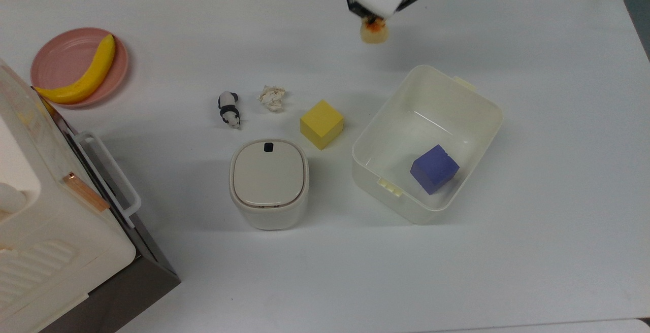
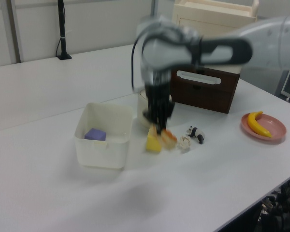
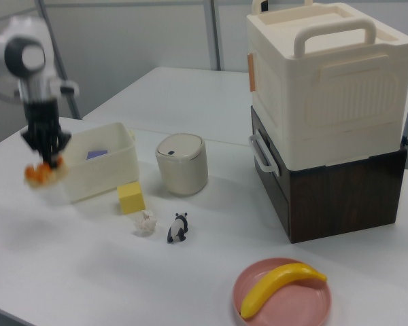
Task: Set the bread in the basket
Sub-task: 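Carry the bread roll over the cream basket and lower it, then open the gripper to release the roll and raise it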
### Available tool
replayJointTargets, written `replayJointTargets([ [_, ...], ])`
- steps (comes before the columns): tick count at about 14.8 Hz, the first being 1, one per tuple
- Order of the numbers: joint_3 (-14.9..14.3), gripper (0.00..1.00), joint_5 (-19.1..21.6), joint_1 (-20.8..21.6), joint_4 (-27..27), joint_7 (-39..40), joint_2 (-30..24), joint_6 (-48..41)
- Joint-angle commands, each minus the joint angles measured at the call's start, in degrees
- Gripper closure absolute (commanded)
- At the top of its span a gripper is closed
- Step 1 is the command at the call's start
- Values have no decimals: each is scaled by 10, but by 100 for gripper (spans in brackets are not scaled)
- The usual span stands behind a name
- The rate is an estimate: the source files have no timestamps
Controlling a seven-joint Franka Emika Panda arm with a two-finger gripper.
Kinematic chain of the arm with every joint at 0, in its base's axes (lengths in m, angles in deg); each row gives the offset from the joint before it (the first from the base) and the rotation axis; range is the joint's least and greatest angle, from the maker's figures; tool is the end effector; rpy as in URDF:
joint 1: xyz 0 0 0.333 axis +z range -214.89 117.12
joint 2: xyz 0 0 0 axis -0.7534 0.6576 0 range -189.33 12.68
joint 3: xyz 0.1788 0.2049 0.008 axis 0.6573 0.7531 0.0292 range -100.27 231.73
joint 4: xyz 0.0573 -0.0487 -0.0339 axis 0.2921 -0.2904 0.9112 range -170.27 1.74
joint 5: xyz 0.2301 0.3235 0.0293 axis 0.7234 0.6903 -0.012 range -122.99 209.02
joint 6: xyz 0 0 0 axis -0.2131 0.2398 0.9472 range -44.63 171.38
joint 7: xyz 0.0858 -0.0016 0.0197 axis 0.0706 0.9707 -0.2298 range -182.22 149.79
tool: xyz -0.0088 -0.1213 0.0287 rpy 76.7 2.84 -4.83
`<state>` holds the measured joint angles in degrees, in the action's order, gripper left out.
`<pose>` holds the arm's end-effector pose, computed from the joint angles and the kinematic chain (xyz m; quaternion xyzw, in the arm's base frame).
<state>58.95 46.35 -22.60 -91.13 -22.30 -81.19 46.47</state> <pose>0.5330 0.1988 0.4366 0.9861 0.1120 -0.1224 0.0056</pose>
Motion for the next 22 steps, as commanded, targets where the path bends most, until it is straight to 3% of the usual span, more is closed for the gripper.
replayJointTargets([
  [1, -6, 100, 47, -40, 110, -31, 33, -10],
  [3, -5, 100, 51, -48, 134, -92, 56, 44],
  [9, -2, 100, 51, -46, 135, -275, 126, 214],
  [10, -2, 92, 51, -46, 135, -301, 133, 234],
  [11, -1, 23, 50, -45, 135, -323, 138, 248],
  [12, -1, 0, 48, -43, 135, -335, 142, 250],
  [17, 0, 0, 39, -41, 135, -326, 128, 225],
  [19, 1, 0, 7, -40, 135, -261, 105, 157],
  [20, 1, 0, -15, -41, 135, -191, 90, 102],
  [22, -6, 0, -19, -49, 133, -128, 65, 51],
])
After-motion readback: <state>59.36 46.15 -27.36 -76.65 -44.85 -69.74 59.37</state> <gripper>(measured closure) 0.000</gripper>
